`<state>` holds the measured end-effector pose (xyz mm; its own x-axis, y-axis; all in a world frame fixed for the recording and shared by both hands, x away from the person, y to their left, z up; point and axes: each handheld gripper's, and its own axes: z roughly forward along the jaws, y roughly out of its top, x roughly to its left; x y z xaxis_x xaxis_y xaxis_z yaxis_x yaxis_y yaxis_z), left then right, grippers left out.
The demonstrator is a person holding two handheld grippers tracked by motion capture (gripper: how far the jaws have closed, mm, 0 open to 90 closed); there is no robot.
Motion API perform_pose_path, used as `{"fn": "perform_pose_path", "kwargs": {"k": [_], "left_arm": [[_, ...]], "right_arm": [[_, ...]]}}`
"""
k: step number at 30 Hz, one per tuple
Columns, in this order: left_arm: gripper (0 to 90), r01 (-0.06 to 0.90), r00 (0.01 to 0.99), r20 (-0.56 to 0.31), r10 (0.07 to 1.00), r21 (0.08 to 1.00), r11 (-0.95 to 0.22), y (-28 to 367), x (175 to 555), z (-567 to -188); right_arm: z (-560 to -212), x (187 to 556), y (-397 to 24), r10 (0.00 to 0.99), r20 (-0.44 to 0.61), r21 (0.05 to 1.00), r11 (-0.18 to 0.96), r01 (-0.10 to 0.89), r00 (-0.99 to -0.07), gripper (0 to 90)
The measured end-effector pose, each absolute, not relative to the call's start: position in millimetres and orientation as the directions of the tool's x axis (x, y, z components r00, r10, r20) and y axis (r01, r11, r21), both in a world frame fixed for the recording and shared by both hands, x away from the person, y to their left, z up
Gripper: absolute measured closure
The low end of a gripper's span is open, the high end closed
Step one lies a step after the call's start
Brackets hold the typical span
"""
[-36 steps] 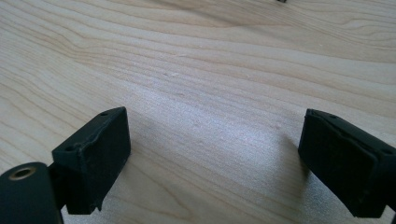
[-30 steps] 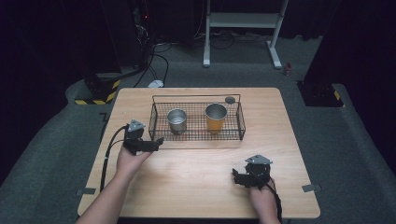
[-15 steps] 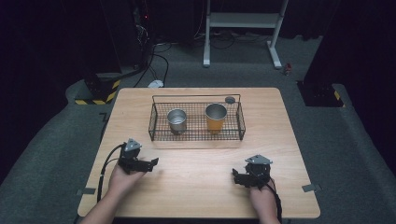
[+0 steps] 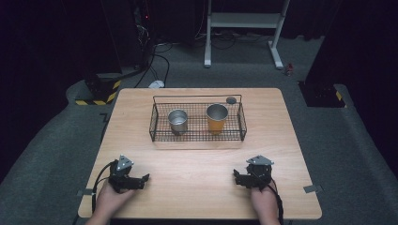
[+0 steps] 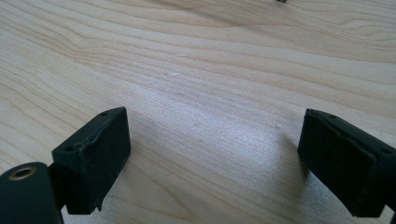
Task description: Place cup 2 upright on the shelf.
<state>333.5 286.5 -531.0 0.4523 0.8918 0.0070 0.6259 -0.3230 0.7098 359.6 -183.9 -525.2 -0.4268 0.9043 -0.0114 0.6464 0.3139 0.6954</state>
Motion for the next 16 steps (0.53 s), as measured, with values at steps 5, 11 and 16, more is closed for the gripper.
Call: {"fn": "perform_pose_path", "kwargs": {"k": [5, 11, 16], "left_arm": [[0.2, 0.628, 0.449, 0.003, 0.894, 0.710, -0.318, 285.7, 334.7, -531.2], [0.3, 0.628, 0.449, 0.002, 0.894, 0.710, -0.317, 285.8, 334.7, -531.1], [0.4, 0.628, 0.449, 0.002, 0.894, 0.710, -0.317, 285.8, 334.7, -531.1]], "right_arm": [[-525.2, 359.7, -183.9, 0.903, -0.015, 0.696, 0.317, 0.644, -0.429, 9.4], [-525.2, 359.5, -183.7, 0.904, -0.016, 0.697, 0.316, 0.644, -0.427, 9.3], [-525.2, 359.4, -183.7, 0.904, -0.017, 0.697, 0.316, 0.644, -0.426, 9.3]]}}
